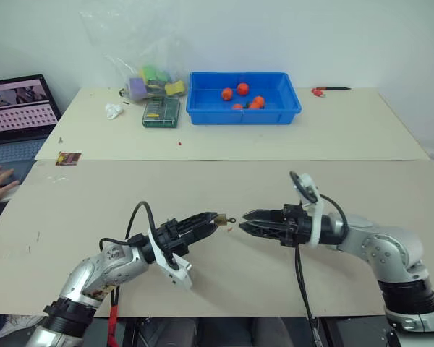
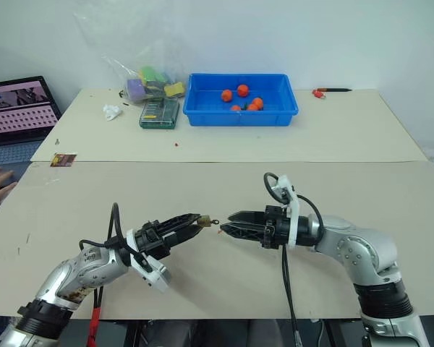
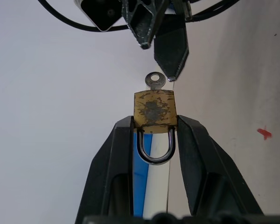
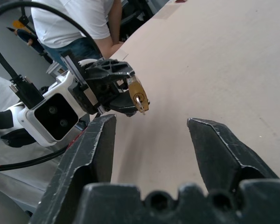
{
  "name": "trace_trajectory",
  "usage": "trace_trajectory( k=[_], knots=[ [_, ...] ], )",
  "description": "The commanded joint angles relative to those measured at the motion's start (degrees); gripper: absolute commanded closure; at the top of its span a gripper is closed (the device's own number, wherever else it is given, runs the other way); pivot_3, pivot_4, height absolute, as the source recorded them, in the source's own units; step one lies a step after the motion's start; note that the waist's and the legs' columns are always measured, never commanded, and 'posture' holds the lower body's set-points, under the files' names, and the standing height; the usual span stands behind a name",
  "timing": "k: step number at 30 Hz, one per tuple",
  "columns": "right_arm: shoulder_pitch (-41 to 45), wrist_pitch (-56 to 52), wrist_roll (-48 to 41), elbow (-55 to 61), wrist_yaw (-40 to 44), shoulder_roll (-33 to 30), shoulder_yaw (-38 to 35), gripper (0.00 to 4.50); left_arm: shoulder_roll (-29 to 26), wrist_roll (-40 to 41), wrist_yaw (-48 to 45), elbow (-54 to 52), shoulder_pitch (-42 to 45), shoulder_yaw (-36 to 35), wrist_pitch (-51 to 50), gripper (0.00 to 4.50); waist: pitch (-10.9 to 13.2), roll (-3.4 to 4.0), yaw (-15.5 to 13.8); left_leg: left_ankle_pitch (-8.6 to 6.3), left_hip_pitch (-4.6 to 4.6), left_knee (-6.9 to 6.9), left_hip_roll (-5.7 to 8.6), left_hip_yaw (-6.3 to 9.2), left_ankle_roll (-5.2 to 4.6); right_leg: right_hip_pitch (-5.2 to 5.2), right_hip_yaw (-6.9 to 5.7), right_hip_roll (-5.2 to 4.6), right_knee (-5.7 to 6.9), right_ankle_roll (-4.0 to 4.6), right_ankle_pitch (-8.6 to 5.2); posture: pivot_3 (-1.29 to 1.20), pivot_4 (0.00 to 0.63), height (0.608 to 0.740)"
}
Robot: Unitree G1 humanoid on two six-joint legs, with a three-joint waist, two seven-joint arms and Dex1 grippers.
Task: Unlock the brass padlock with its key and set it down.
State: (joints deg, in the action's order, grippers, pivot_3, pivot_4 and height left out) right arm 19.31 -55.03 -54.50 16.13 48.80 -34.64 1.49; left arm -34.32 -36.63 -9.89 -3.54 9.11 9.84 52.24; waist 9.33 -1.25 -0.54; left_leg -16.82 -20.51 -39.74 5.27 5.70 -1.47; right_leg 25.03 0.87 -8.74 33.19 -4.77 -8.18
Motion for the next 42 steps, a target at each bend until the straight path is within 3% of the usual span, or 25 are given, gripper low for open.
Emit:
trace_trajectory(
  k=[1, 11, 14, 21, 33, 42],
  knots=[
    [1.90, 1.35, 0.45, -0.25, 1.52, 0.57, -0.66, 1.38, 0.15, 1.38, -0.05, -0.54, 1.03, 0.41, -0.20, 3.68, 0.00, 0.00, -0.01, 0.00, 0.00, 0.00, 0.00, 0.00, 0.00, 0.00, 0.00, 0.00, 0.00, 0.01, 0.01, 0.00, 0.150, 0.740],
    [2.79, 1.15, 1.29, -0.76, 1.73, 1.23, -1.94, 1.38, 1.07, 2.09, -1.39, -2.51, 1.67, 0.77, -2.49, 3.68, 0.00, 0.00, 0.01, -0.03, 0.02, 0.01, -0.10, -0.05, 0.05, 0.03, 0.00, 0.15, -0.02, 0.07, 0.04, 0.00, 0.150, 0.740],
    [3.00, 0.68, 0.56, 0.10, 1.83, 1.00, -2.43, 2.09, 1.10, 2.65, -1.99, -2.92, 1.87, 0.93, -2.79, 3.68, 0.00, 0.00, -0.01, -0.04, 0.02, 0.01, -0.11, -0.06, 0.06, 0.04, 0.00, 0.15, -0.02, 0.08, 0.04, 0.00, 0.150, 0.740],
    [3.15, 0.16, -0.04, 1.42, 1.45, 0.61, -3.13, 4.43, 1.23, 3.54, -3.11, -4.01, 1.85, 1.17, -3.44, 3.68, 0.00, 0.00, -0.01, -0.04, 0.02, 0.01, -0.12, -0.06, 0.06, 0.04, 0.00, 0.17, -0.02, 0.09, 0.05, 0.00, 0.150, 0.740],
    [3.95, -2.70, -1.92, 2.82, -0.33, 0.33, -3.38, 4.43, 0.40, -0.59, -1.81, -3.42, 5.00, 1.31, -0.74, 3.68, 0.00, 0.00, 0.01, -0.04, 0.02, 0.02, -0.13, -0.07, 0.06, 0.04, 0.00, 0.18, -0.04, 0.09, 0.05, 0.00, 0.150, 0.740],
    [3.56, -14.02, -10.81, 0.84, -8.11, 3.48, -5.45, 4.43, 0.15, -14.06, 8.35, -5.29, 7.27, -0.68, 2.43, 3.68, 0.00, 0.01, -0.04, -0.04, 0.01, 0.04, -0.14, -0.07, 0.06, 0.06, 0.01, 0.18, -0.06, 0.12, 0.07, 0.00, 0.150, 0.740]
  ],
)
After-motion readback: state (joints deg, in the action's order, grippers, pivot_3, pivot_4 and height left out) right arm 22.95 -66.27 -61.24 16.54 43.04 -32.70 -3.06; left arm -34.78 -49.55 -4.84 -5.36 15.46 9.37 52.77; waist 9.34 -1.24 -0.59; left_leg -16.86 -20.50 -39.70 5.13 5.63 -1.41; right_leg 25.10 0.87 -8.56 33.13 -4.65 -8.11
